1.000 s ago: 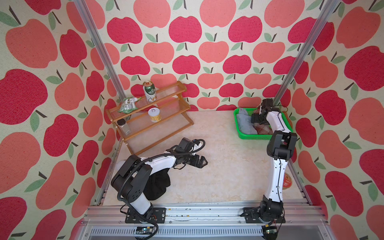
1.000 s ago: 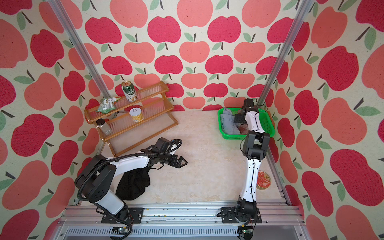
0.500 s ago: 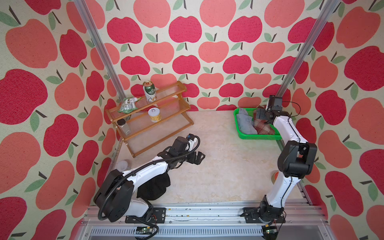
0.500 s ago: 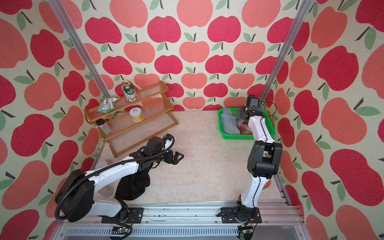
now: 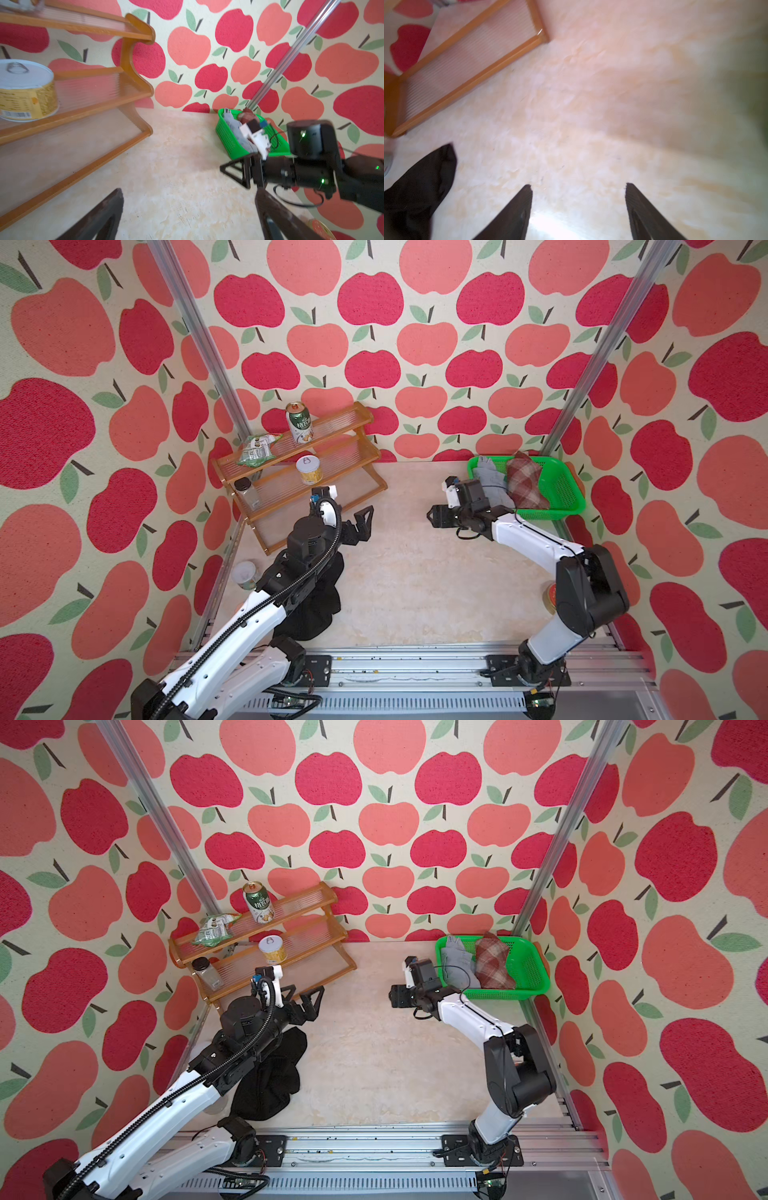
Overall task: Roll up the skirts
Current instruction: Move the skirt to the center of the board.
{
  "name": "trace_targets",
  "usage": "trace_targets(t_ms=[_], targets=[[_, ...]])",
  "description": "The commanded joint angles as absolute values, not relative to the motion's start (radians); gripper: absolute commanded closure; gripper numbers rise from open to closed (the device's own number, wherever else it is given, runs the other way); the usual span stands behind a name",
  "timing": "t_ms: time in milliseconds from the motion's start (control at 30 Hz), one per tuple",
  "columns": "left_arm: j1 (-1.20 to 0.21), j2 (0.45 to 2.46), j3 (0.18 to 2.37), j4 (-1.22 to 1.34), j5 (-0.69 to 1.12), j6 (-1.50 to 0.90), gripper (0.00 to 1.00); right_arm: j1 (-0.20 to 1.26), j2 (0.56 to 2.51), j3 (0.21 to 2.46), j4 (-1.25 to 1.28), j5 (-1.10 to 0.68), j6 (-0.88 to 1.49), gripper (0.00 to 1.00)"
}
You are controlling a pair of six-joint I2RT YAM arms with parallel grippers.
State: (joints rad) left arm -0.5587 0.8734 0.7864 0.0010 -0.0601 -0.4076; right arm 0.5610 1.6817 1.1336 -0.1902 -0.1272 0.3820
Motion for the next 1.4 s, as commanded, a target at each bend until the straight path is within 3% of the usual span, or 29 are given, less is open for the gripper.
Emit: trace_targets(t_ms=[0,300,667,1067,1267,1367], targets=[[-0.558,0.844,0.863,-0.112,-0.116,-0.41,0.0,0.671,1.749,1.137,-0.087,-0.31,0.515,0.27],[-0.555,0.773,0.931,-0.273,-0.217,-0.364,0.0,0.935,2.033,1.358,0.018,-0.448,0.599,0.23],[-0.551,0.765,0.96,-0.327,-0.241,-0.327,0.02,0.978,2.252,1.575,-0.01,-0.471,0.663,0.2],[-0.53,0.766,0.961,-0.325,-0.238,-0.291,0.01,1.018,2.406,1.684,0.009,-0.5,0.715,0.28],[-0.517,0.761,0.958,-0.322,-0.222,-0.278,0.01,1.023,2.456,1.711,0.061,-0.524,0.759,0.59],[-0.511,0.752,0.951,-0.319,-0.216,-0.278,0.01,1.005,2.429,1.675,0.107,-0.503,0.77,0.88]])
